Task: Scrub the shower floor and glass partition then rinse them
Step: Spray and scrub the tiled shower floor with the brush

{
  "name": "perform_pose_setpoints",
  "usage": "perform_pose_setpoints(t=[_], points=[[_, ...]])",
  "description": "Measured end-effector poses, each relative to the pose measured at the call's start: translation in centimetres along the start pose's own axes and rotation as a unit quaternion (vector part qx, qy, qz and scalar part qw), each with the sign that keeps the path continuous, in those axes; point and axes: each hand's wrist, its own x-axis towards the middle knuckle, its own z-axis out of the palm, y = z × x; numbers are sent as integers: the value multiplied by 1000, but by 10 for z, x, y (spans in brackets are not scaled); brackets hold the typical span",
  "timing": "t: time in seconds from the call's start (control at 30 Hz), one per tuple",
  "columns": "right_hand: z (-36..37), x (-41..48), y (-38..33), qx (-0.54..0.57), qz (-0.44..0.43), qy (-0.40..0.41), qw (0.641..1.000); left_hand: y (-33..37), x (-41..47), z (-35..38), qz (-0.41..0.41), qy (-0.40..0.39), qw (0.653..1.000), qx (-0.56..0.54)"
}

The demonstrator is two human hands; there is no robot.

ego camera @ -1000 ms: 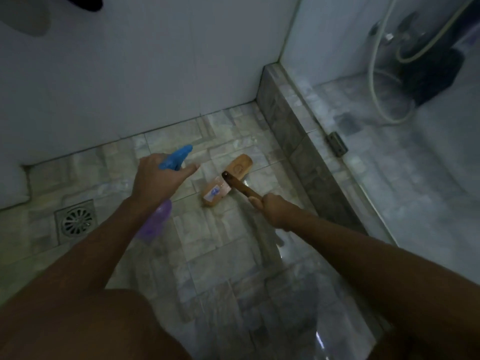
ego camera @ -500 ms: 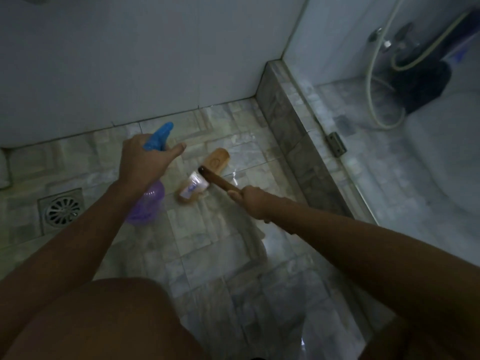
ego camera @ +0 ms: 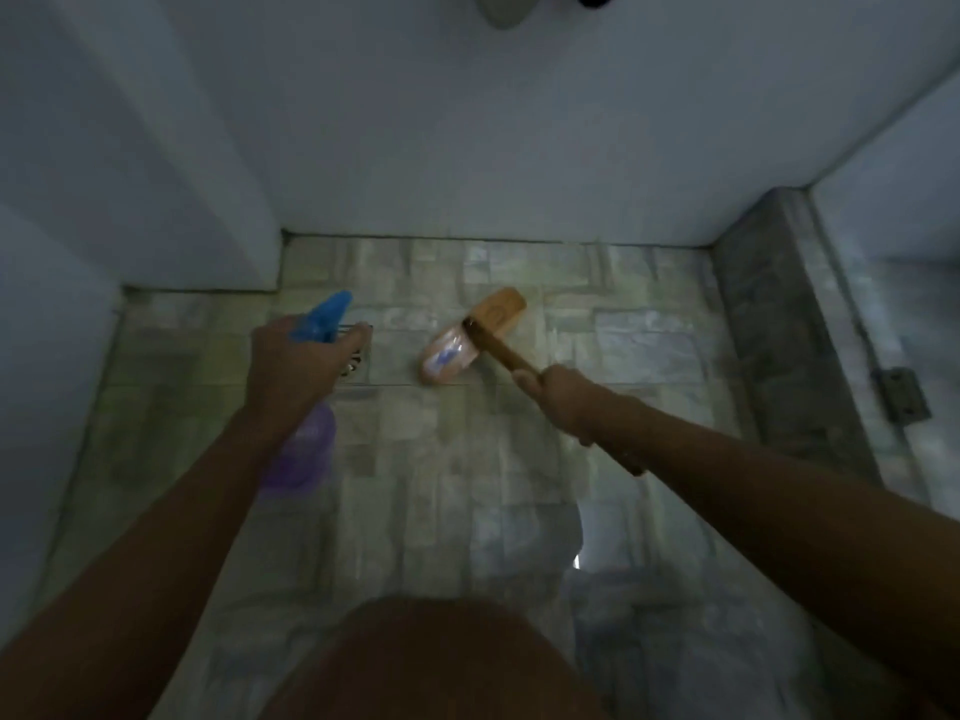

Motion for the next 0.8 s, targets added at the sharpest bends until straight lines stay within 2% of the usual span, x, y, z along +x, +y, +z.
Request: perform_pose_setpoints(t=[0.1,0.2,0.27,0.37,0.5,0.67,0.8], points=[[-10,0,-11,-33,-7,-14,999,-30,-2,-36,-42,33,998,-32],[-25,25,-37,59,35,60,996,-53,-7,-68,-76,84,992,-50],[-24,43,-69,100,25,87,991,-64,-13,-85,-92,123,987,-42],[12,56,-128,75,-47,46,995,-83,-29,-109,-105,162,981,-17],[70,32,-172,-77,-120,-68,987,-109,-55,-133,-141,203,968,-37],[65,24,-174,-119,-137,-60,982,-141,-82,-159,-165,242,955,-43],[93,24,-231,-85,-188,-51,977,-164,-106,-175,-152,240,958,-29]])
